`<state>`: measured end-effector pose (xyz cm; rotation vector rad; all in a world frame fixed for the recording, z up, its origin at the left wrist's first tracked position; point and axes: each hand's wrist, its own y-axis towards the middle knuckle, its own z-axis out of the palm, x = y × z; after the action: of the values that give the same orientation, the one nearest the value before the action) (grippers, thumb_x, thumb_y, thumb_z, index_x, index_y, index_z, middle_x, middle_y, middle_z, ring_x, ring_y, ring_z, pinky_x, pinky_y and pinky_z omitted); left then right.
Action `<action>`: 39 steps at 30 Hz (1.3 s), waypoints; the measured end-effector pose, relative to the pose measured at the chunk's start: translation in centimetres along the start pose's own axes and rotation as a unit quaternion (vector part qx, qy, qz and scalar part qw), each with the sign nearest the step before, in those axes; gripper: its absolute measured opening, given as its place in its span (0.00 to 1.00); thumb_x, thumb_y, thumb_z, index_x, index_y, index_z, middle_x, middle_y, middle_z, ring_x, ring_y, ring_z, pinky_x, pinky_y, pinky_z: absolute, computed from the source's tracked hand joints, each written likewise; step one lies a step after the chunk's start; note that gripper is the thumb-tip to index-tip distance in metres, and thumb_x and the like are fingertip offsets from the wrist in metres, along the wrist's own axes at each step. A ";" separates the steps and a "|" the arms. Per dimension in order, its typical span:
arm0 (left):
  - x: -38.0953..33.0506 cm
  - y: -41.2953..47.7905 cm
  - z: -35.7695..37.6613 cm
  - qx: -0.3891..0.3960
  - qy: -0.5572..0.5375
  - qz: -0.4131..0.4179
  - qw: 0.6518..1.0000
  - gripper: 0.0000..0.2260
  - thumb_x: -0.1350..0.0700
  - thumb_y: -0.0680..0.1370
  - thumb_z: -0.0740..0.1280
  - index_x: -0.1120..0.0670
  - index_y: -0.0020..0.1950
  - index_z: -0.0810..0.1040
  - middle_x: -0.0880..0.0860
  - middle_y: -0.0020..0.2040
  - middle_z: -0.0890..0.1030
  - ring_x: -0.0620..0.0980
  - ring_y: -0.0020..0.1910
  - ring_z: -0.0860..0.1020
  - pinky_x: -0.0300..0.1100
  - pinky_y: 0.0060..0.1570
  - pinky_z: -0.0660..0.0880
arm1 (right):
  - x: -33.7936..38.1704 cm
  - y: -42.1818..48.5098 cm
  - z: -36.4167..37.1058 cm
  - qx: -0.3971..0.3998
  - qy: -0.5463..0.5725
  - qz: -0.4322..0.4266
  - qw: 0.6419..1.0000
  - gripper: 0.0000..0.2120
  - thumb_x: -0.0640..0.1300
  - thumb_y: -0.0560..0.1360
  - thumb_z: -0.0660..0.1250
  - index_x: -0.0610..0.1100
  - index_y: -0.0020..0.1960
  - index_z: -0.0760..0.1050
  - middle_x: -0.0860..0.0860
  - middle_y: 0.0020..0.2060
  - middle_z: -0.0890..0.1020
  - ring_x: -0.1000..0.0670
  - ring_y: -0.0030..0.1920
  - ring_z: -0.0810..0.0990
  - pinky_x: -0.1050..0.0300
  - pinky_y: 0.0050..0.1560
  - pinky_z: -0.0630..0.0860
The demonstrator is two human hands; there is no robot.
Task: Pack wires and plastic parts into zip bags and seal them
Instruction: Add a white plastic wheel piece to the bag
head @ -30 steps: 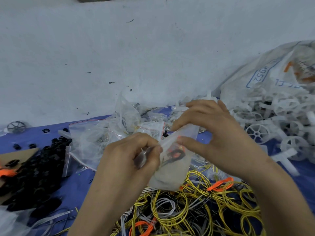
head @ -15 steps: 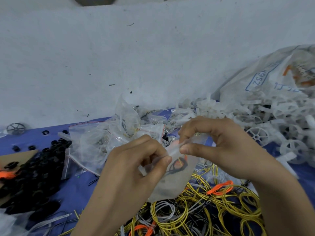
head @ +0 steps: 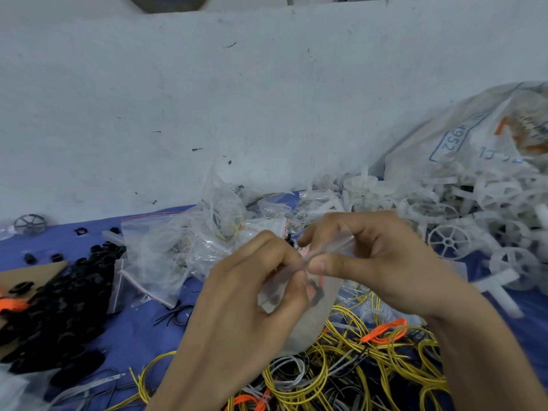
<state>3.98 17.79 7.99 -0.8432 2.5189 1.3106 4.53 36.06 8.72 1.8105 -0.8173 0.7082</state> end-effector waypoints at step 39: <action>1.8 -0.7 -2.1 0.012 -0.022 -0.078 0.997 0.06 0.53 0.76 0.68 0.48 0.38 0.76 0.44 0.41 0.77 0.47 0.40 0.75 0.34 0.37 0.69 | -2.4 0.7 -0.2 -0.075 0.048 -0.039 0.995 0.13 0.57 0.66 0.74 0.47 0.38 0.83 0.47 0.36 0.82 0.45 0.39 0.81 0.58 0.41 0.77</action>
<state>3.08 15.02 8.02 -0.9737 2.3756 1.2340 2.46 36.52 7.31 1.6526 -0.7131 0.6605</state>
